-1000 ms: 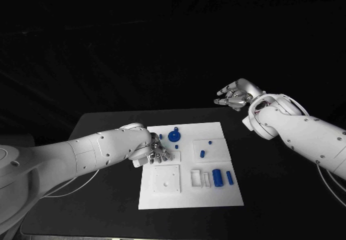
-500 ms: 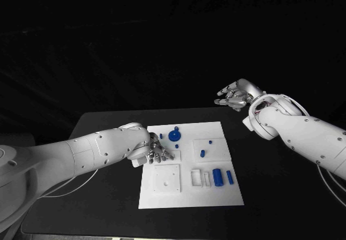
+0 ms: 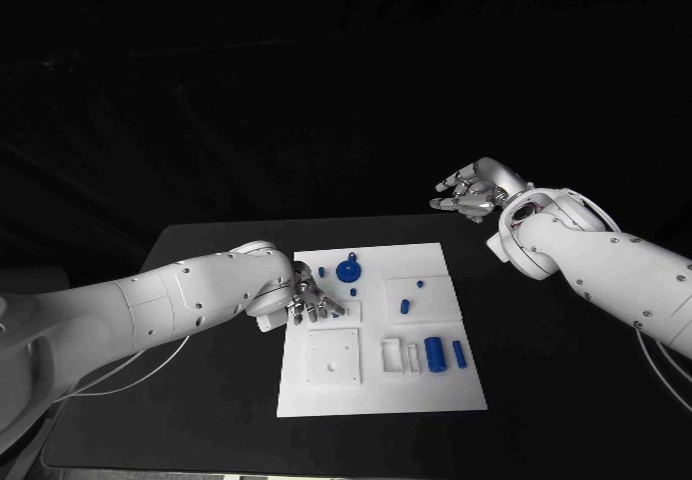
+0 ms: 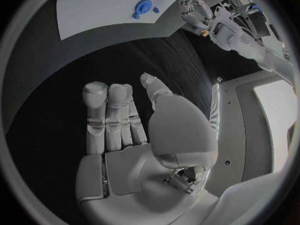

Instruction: Assemble the parts on the task board

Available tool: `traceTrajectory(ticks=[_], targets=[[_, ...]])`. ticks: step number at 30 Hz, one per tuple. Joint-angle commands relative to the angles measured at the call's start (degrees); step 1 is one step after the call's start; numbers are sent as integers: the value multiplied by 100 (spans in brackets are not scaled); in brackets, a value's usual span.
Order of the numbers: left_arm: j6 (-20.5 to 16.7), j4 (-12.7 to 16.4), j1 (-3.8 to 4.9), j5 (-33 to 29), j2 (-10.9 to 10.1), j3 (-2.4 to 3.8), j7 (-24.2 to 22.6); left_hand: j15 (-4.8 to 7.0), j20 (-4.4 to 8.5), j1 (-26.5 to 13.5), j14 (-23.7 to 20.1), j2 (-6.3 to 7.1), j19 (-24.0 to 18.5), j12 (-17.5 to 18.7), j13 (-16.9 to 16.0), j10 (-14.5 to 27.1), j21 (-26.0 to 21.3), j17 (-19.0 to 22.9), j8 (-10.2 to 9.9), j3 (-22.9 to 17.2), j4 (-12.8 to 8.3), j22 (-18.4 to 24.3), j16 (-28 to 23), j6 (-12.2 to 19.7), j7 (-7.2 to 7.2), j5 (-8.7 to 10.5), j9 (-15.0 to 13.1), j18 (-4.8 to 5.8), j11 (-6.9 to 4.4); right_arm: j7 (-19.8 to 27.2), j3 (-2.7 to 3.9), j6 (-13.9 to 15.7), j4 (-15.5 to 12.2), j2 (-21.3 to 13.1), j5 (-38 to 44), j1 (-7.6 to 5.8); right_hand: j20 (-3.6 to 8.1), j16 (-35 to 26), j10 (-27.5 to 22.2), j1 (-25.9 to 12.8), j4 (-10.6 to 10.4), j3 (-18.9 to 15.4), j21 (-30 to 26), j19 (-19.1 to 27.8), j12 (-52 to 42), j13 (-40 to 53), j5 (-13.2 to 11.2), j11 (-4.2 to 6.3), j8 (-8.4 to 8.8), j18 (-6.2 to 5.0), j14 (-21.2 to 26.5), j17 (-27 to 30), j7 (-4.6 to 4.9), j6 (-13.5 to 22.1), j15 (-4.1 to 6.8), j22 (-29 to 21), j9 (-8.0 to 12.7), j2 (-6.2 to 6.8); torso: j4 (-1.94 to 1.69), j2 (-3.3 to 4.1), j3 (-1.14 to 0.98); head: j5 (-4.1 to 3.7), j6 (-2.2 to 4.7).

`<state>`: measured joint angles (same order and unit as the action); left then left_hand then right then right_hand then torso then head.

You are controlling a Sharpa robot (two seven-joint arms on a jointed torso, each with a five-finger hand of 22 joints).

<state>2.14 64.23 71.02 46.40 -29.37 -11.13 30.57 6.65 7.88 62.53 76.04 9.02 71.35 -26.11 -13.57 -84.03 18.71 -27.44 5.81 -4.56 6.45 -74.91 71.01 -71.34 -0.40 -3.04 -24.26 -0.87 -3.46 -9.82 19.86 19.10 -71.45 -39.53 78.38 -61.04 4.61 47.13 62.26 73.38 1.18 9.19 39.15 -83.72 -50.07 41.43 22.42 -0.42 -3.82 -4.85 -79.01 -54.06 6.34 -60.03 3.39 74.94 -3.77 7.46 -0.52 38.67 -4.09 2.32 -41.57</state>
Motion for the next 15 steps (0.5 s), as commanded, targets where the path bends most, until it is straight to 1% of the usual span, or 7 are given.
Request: traceTrajectory(ticks=[1,4,7,9,11,12,15], targets=[[33,173,33,-59,-108,94,26,13,-19,-18,-45,36,7,28,9,-220,-37,-1,11,-16,87,-97,-10,22,-33,22,0,87,45,21,0,-45,-8,-15,19,8,-1,26,-13,-28,-33,-27,-21,-45,-19,-8,40,4,26,-55,15,7,6,63,12,458,7,14,0,1,0,-20,5],[21,285,76,-107,-213,169,32,10,-21,-56,-38,10,12,28,8,-220,-37,1,-21,-40,158,-97,-13,74,-48,18,19,87,49,21,0,-42,-10,-24,18,10,-1,26,-13,-28,-33,-27,-21,-45,-19,-8,40,4,26,-55,15,7,6,63,12,458,7,14,-1,-6,-3,-20,2],[46,385,157,-181,-336,234,30,-8,-30,-7,-53,-208,16,62,23,-188,-48,33,-89,-179,167,-88,-72,201,-97,6,64,87,73,23,0,-35,-7,-32,11,11,-3,28,-13,-25,-41,-33,-19,-47,-18,-10,39,1,25,-55,14,6,11,88,10,459,8,15,-1,-3,-5,-25,3],[64,416,214,-212,-405,263,28,-37,-47,92,-50,-466,19,173,76,-143,-85,110,-158,-219,-24,-63,-215,371,-151,-339,154,86,90,25,0,-32,-3,-36,4,11,-4,28,-11,-26,-52,-38,-16,-48,-18,-11,42,-3,27,-56,15,7,18,124,8,460,9,15,1,-2,-3,-24,6],[71,417,259,-229,-451,280,23,-39,-46,157,25,-763,72,258,120,-189,-116,154,-124,-151,-312,-42,-301,644,-218,-708,391,76,107,26,0,-28,1,-37,0,12,-4,28,-11,-26,-52,-38,-16,-48,-18,-11,42,-3,27,-56,15,7,18,124,8,460,9,15,4,-2,-3,-21,10],[70,413,278,-241,-470,287,22,-40,-48,142,45,-842,94,298,139,-199,-135,168,-77,-87,-433,-35,-340,683,-226,-797,507,72,111,27,0,-27,3,-38,-3,12,-6,29,-8,-27,-63,-44,-17,-49,-20,-11,40,-3,26,-57,13,7,19,132,7,459,8,14,5,0,-4,-22,13],[94,401,313,-291,-507,299,22,-63,-60,45,74,-1051,142,342,158,-223,-213,158,154,126,-757,-41,-403,803,-246,-794,962,64,95,30,0,-26,7,-40,-10,12,-6,30,-6,-30,-73,-49,-9,-51,-21,-12,44,-4,28,-57,11,7,22,144,7,461,9,16,6,7,-4,-33,19]])
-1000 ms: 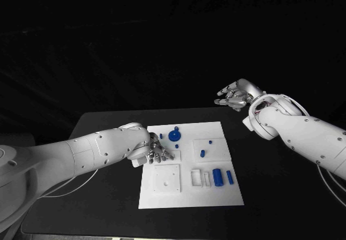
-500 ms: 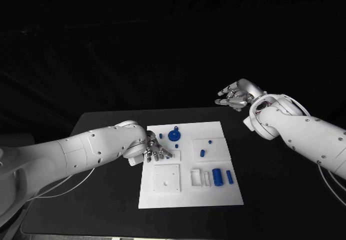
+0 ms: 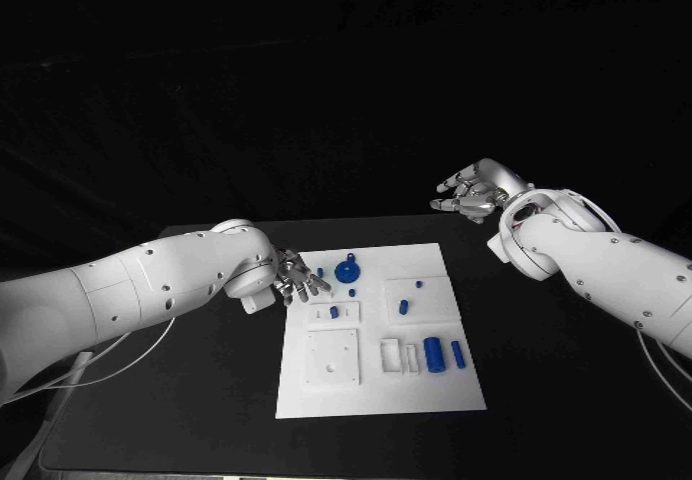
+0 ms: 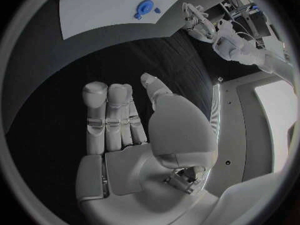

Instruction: Assemble the parts on the task board

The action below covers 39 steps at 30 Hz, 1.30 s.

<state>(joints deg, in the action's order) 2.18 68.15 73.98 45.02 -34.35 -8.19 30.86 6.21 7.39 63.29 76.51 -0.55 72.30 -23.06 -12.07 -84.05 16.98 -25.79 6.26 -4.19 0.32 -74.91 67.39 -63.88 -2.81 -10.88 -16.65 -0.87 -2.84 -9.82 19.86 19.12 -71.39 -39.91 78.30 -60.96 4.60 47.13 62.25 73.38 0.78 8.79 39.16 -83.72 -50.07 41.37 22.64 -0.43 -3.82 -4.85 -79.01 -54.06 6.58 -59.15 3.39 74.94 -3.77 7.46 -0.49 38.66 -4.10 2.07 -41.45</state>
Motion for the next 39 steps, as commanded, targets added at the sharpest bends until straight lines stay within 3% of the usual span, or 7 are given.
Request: traceTrajectory(ticks=[1,13,19,24,27,30,39], targets=[[105,9,24,-166,-15,8,-7,-6,-9,-75,36,-149,59,27,1,-214,-64,-25,192,126,-166,-56,-37,84,-4,-25,331,64,44,31,0,-28,2,-3,-4,4,-6,30,-5,-31,-33,-9,-10,-51,-21,-5,22,-4,28,-57,11,7,-3,56,7,462,9,16,3,9,-1,-14,2],[298,-52,45,-137,91,1,68,-17,-22,-235,28,103,73,13,-13,-212,-157,-80,481,150,161,-92,-49,142,-3,523,666,68,57,30,0,-36,6,9,-14,6,-7,30,-5,-29,-43,-11,-9,-52,-21,-6,24,-4,25,-58,11,8,-2,64,6,462,8,12,9,10,-4,1,17],[315,-157,11,-35,216,-75,126,-25,-28,-285,6,568,64,26,-16,-204,-169,-90,558,-213,695,-96,-47,172,-3,782,686,68,65,32,0,-41,11,26,-14,6,-7,30,-5,-29,-43,-11,-9,-52,-21,-6,24,-4,25,-58,11,8,-2,64,6,462,8,12,9,15,-4,-7,19],[249,-223,-56,-35,296,-106,79,-17,-12,-597,-6,866,59,55,-1,-212,-175,-96,526,164,1037,-95,-55,195,-2,813,708,81,68,34,0,-44,10,41,-14,7,-7,30,-5,-29,-43,-11,-9,-52,-21,-6,24,-4,25,-58,11,8,-2,64,6,462,8,12,7,19,-2,-14,19],[230,-291,-89,-18,350,-113,54,-15,-7,-234,-6,811,66,68,12,-223,-182,-123,484,640,1415,-98,-59,169,-4,811,744,87,68,35,0,-47,6,48,-14,7,-7,30,-5,-29,-43,-11,-9,-52,-21,-6,24,-4,25,-58,11,8,-2,64,6,462,8,12,12,26,-1,-22,25],[259,-378,-112,33,405,-117,44,-15,-9,-197,-6,756,59,62,9,-220,-187,-129,482,651,1369,-96,-61,162,-3,811,747,87,70,34,0,-50,4,52,-14,7,-7,30,-5,-29,-43,-11,-9,-52,-21,-6,24,-4,25,-58,11,8,-2,64,6,462,8,12,16,26,-2,-12,18],[456,-560,-183,-21,509,-124,42,-33,-36,-281,-29,320,43,23,-33,-190,-186,-108,590,783,718,-101,-32,211,-6,687,679,73,74,31,0,-53,-10,40,-14,7,-7,30,-5,-29,-43,-11,-9,-52,-21,-6,24,-4,25,-58,11,8,-2,64,6,462,8,12,5,26,8,-38,-9]])
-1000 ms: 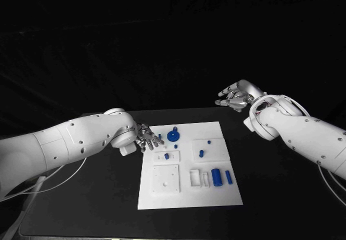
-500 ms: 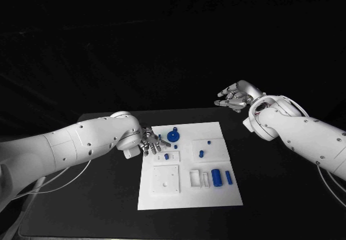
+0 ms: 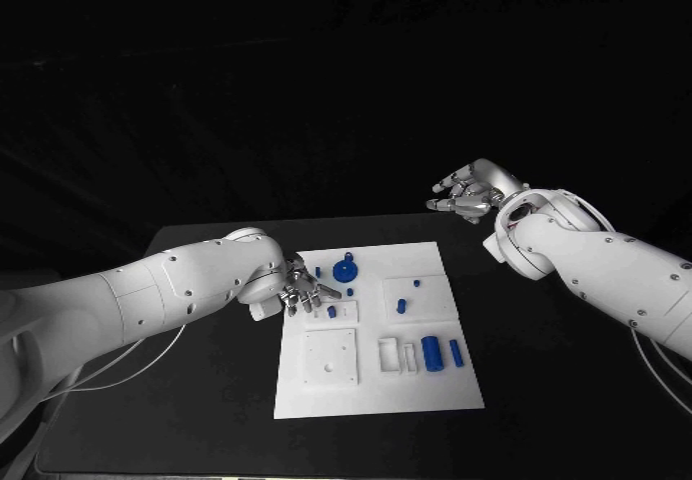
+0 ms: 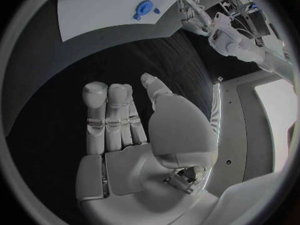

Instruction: Assemble the parts on the task board

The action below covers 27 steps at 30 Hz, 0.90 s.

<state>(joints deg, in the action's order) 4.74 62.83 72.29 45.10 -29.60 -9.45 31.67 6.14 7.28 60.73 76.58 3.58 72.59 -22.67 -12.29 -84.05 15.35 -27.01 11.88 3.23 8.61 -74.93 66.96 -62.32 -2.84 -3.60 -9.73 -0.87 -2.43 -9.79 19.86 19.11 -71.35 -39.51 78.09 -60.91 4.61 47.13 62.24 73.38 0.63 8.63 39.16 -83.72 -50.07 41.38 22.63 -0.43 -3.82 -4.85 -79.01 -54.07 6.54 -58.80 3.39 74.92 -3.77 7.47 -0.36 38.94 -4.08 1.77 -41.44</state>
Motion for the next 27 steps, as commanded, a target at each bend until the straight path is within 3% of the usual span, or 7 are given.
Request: traceTrajectory(ticks=[1,9,12,16,18,25,27], targets=[[211,-45,-21,-45,46,2,-41,-25,-26,-29,-36,-106,12,-15,-11,-187,-23,15,30,41,-115,-98,11,55,-2,-36,-14,73,36,28,0,-52,-16,-1,7,2,-7,30,-4,-29,-28,5,-10,-52,-21,-7,24,-4,25,-58,11,8,3,29,6,464,8,12,-8,-4,4,-10,-9],[287,-205,-79,-293,156,3,-53,-26,-27,-39,-41,-316,9,-17,-22,-185,-18,32,48,160,-309,-98,33,60,-1,-120,-24,73,35,28,0,-57,-35,-2,7,2,-9,32,-3,-2,-75,3,-2,-54,-25,-11,38,-2,24,-60,8,12,2,23,6,466,7,13,-1,6,-6,-24,-17],[335,-256,-93,-355,188,3,-47,-21,-24,25,-50,-424,0,-15,-22,-183,-14,31,71,235,-446,-99,41,13,13,-644,-37,77,28,27,0,-61,-43,-4,7,2,-9,32,-3,-2,-75,3,-2,-54,-25,-11,38,-2,24,-60,8,12,2,23,6,466,7,13,0,5,-7,-21,-30],[384,-319,-112,-383,232,3,-40,-18,-19,60,-60,-534,-9,-7,-21,-178,-10,35,110,377,-601,-98,44,1,24,-989,-88,84,23,23,0,-64,-52,-10,7,2,-9,32,-3,-2,-75,3,-2,-54,-25,-11,38,-2,24,-60,8,12,2,23,6,466,7,13,-6,-1,-3,-24,-39],[395,-336,-119,-344,246,3,-40,-9,-16,110,-64,-570,-14,-2,-20,-176,-8,34,210,399,-674,-99,49,-58,57,-1347,-208,84,9,22,0,-65,-56,-11,7,2,-9,32,-3,-2,-75,3,-2,-54,-25,-11,38,-2,24,-60,8,12,2,23,6,466,7,13,-6,-4,-1,-26,-42],[330,-384,-156,-54,291,1,-60,14,-1,180,-75,-621,-30,15,-19,-170,8,42,721,534,-866,-99,60,137,155,-1955,-1252,87,-32,21,0,-64,-62,-11,7,2,-9,32,-3,-2,-75,3,-2,-54,-25,-11,38,-2,24,-60,8,12,2,23,6,466,7,13,-4,-4,0,-29,-55],[299,-389,-167,-25,300,0,-66,17,-3,178,-77,-624,-37,-6,-38,-156,25,51,896,551,-858,-93,69,319,178,-1987,-1926,87,-39,21,0,-65,-61,-10,7,2,-9,32,-3,-2,-75,3,-2,-54,-25,-11,38,-2,24,-60,8,12,2,23,6,466,7,13,-5,-2,1,-34,-56]])
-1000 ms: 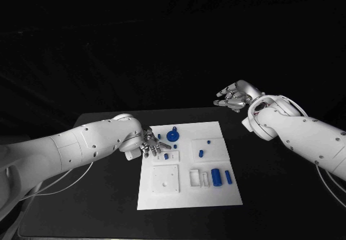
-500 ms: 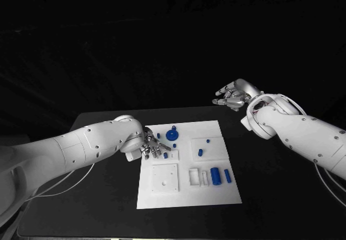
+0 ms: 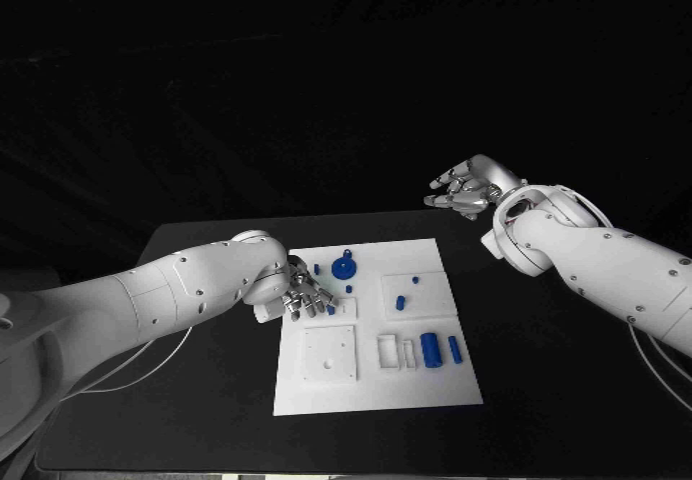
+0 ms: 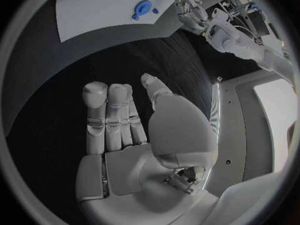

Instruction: Assemble the parts on the task board

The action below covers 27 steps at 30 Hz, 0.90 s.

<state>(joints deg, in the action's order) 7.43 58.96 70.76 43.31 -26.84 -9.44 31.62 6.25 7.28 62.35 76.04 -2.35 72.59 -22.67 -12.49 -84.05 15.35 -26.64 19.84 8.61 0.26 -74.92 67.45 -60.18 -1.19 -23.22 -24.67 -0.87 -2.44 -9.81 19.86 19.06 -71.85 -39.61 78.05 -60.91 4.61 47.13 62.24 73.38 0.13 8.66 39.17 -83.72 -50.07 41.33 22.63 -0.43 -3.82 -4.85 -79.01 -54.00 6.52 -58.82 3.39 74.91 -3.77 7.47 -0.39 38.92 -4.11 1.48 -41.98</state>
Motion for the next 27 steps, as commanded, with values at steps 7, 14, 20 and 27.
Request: traceTrajectory(ticks=[7,14,20,27], targets=[[-85,-11,-45,197,55,-3,-74,13,5,-14,-28,78,-33,-56,-64,-120,41,22,379,-2,155,-100,36,244,52,2,-1194,87,-55,24,0,-61,-6,8,11,2,-8,31,-3,-10,-46,16,-6,-52,-25,-8,63,0,25,-59,10,7,1,11,8,466,8,10,-4,-1,2,-14,-6],[-194,-22,-57,279,75,-4,-79,10,5,-26,-25,230,-28,-89,-90,-79,42,37,505,-83,368,-97,33,360,52,65,-1561,87,-55,25,0,-56,-5,10,11,2,-8,31,-3,-11,-47,17,-6,-52,-25,-8,65,0,26,-59,10,7,1,10,8,466,8,11,-1,-5,-1,-14,-13],[-202,-29,-71,309,100,-6,-77,4,0,-35,-28,292,-31,-98,-96,-59,38,44,463,-133,457,-96,29,373,41,125,-1566,87,-53,26,0,-58,-2,13,11,2,-8,31,-3,-11,-47,17,-6,-52,-25,-8,65,0,26,-59,10,7,1,10,8,466,8,11,-5,-8,-2,-18,-26],[-191,-40,-100,327,143,-8,-79,1,0,-26,-28,315,-27,-105,-96,-51,35,49,415,-177,522,-97,28,383,26,134,-1542,87,-44,30,0,-63,2,21,7,2,-8,30,-3,-21,-56,20,-6,-51,-25,-9,65,-1,25,-58,10,9,2,11,6,466,8,17,-2,-8,-3,-20,-24]])
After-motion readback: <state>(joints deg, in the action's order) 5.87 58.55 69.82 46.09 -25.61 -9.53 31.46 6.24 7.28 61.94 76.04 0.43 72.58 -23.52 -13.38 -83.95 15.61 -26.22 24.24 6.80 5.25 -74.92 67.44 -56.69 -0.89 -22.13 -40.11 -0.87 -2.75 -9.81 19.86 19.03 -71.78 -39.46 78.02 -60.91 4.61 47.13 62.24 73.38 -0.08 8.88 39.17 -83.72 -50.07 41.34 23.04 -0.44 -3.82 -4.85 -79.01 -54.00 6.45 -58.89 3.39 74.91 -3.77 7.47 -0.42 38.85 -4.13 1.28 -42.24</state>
